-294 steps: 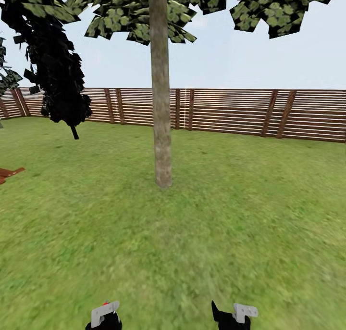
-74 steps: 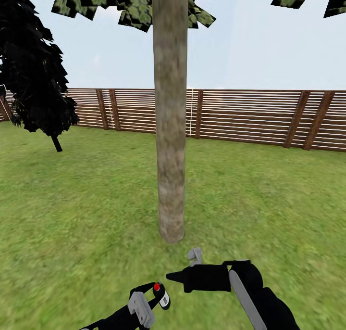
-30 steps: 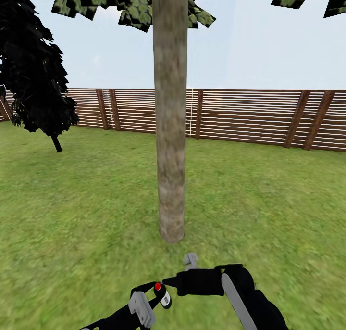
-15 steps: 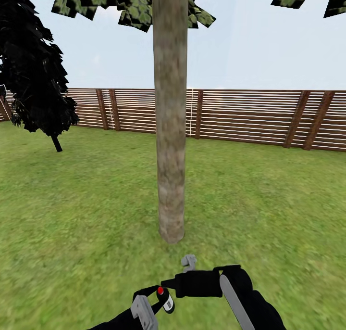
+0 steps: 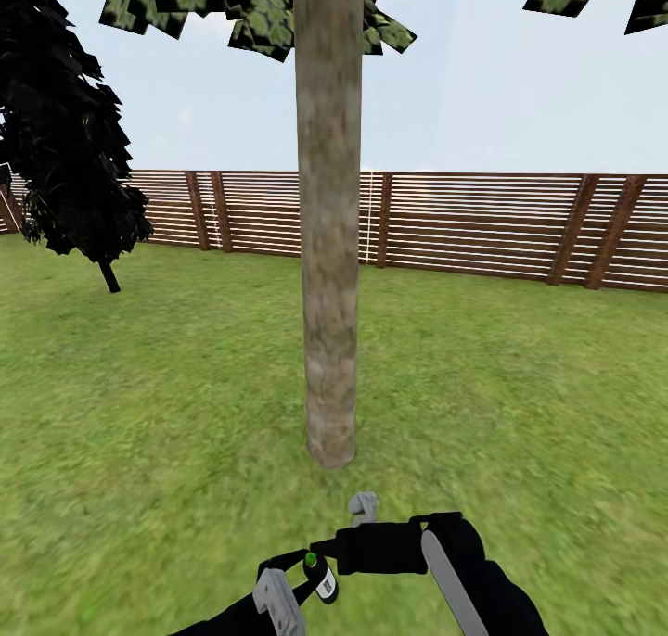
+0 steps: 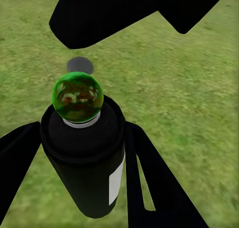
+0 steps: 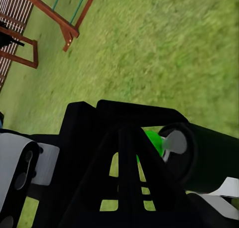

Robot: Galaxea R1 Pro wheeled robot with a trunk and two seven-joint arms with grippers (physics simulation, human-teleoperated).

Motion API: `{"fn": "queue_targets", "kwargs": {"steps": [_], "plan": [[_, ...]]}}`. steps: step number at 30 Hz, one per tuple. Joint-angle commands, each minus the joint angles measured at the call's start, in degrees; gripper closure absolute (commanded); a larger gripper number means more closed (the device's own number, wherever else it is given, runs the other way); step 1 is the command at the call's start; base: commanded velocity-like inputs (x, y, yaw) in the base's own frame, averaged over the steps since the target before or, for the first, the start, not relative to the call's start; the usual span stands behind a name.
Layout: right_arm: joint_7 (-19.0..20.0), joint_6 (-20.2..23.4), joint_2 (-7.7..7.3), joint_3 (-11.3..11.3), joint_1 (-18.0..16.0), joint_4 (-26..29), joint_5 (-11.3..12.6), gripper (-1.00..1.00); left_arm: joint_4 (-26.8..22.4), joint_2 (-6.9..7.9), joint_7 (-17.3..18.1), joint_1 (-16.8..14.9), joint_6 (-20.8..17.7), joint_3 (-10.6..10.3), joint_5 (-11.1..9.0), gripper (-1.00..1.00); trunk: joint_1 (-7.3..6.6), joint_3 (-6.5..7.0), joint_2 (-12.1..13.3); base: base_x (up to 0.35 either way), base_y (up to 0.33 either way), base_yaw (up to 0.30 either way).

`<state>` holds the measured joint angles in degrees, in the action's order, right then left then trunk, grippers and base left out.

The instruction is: In the garden, pick up the pesticide atomizer on the floor and spray pesticide onto both trees until each tree trunk is fully covered.

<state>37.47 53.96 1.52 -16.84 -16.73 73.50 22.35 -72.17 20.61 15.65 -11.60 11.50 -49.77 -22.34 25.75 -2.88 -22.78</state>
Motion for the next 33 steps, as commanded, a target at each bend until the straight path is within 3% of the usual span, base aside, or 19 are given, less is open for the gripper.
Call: {"fn": "queue_targets", "kwargs": {"steps": [1, 12, 17, 20, 25, 27, 29, 31, 33], "plan": [[0.2, 0.3, 0.04, 0.0, -0.1, 0.0, -0.1, 1.0, 0.0, 0.05, 0.1, -0.1, 0.1, -0.2, -0.6, 1.0, 0.04, -0.13, -0.1, 0.0, 0.0, 0.0], [0.5, 0.1, 0.03, 0.4, -0.1, 0.2, -0.1, 1.0, 0.3, -0.02, 0.0, -0.2, 0.0, -0.2, -0.6, 1.0, 0.04, -0.13, -0.1, 0.0, 0.0, 0.0], [0.7, 0.2, -0.62, 1.3, 0.1, 4.6, -0.1, 1.0, 0.7, -0.04, -0.1, -0.2, -0.1, -0.2, -0.6, 1.0, 0.04, -0.13, -0.1, 0.0, 0.0, 0.0], [0.6, 0.5, -1.02, 3.9, 0.2, 7.8, -0.1, 1.0, 0.8, -0.04, -0.2, -0.2, -0.1, -0.2, -0.6, 1.0, 0.04, -0.13, -0.1, 0.0, 0.0, 0.0], [0.0, 0.6, -4.57, 9.7, 0.5, 13.9, -0.3, 1.0, 1.1, -0.06, -0.3, -0.3, -0.3, -0.1, -0.6, 1.0, 0.04, -0.13, -0.1, 0.0, 0.0, 0.0], [-5.0, 0.1, -4.92, 11.1, 0.6, 16.4, -1.1, 1.0, 1.1, -0.1, -0.4, -0.3, -1.3, -0.1, -0.6, 1.0, 0.04, -0.13, -0.1, 0.0, 0.0, 0.0], [-15.8, -2.3, -4.94, 11.4, 0.8, 17.5, -1.9, 1.0, 1.0, -0.2, -0.6, -0.4, -6.9, 0.2, -0.9, 1.0, 0.04, -0.13, -0.1, 0.0, 0.0, 0.0], [-27.3, -10.6, -4.87, 11.1, 3.1, 16.9, -3.5, 1.0, 0.8, -1.52, -1.8, -0.7, -16.1, 0.7, -1.3, 1.0, 0.04, -0.13, -0.1, 0.0, 0.0, 0.0], [-34.6, -23.7, -4.71, 9.3, 8.3, 13.2, -6.9, 1.0, 0.5, -4.71, -6.8, -1.8, -26.0, 3.1, -1.6, 1.0, 0.04, -0.13, -0.1, 0.0, 0.0, 0.0]]}}
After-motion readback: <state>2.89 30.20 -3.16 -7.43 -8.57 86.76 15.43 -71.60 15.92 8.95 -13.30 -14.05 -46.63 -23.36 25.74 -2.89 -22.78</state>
